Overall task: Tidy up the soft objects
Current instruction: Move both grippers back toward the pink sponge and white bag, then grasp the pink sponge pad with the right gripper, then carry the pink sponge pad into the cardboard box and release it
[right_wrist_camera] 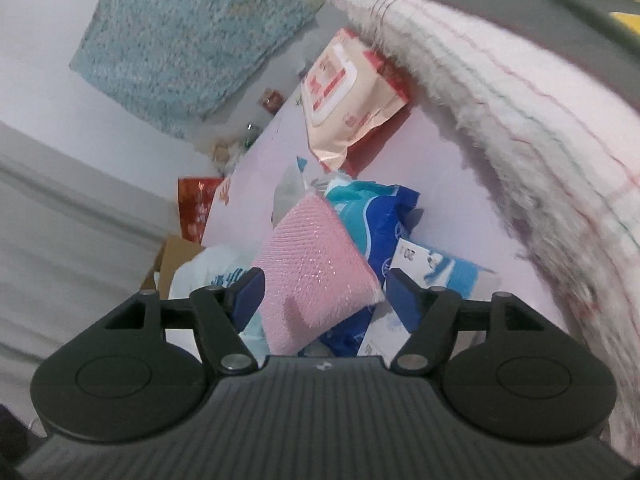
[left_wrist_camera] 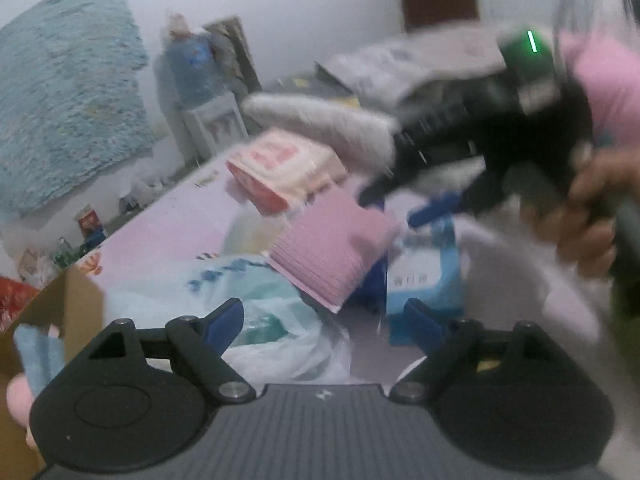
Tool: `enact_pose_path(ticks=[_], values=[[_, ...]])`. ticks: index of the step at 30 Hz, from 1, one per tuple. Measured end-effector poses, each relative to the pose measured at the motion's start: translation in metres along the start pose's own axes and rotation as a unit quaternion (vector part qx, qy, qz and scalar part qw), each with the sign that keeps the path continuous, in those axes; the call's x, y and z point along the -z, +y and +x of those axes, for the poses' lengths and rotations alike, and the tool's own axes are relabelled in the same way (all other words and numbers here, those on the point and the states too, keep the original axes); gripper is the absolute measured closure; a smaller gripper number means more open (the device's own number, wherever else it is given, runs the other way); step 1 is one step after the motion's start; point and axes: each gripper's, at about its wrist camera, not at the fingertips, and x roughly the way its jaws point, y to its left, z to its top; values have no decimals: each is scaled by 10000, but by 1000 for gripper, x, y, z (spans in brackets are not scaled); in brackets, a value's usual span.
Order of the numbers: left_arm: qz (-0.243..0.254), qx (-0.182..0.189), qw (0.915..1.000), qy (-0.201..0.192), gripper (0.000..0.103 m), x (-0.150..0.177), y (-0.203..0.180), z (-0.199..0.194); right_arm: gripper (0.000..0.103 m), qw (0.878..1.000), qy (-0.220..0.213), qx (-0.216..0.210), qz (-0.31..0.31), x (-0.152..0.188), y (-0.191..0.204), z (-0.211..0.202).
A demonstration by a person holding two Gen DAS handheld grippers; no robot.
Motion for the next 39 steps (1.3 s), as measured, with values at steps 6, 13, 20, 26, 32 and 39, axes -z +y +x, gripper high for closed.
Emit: enact_pose_path(ticks=[6, 13, 20, 26, 32, 39], values=[[637, -356, 9971, 217, 24, -10, -19, 52, 36, 9995, 264, -33, -188, -7, 1, 17], [556, -480, 9961, 484, 34, -18, -17, 88, 47, 9990, 330, -250, -167, -3, -2, 12], [129, -397, 9979, 492, 49, -21, -2, 82, 55, 9957, 194, -899, 117, 4, -2, -1], [-282, -246, 9987, 347, 61, -25, 6, 73, 66, 9949, 93, -933, 372, 3, -3, 9], [-472, -212, 9984, 225, 64, -28, 8, 63, 74, 9954, -157, -884, 323, 7, 10, 3], [-707, -297, 9964, -353, 64, -38, 22, 0, 74, 9927, -495, -952, -554, 13, 81, -43]])
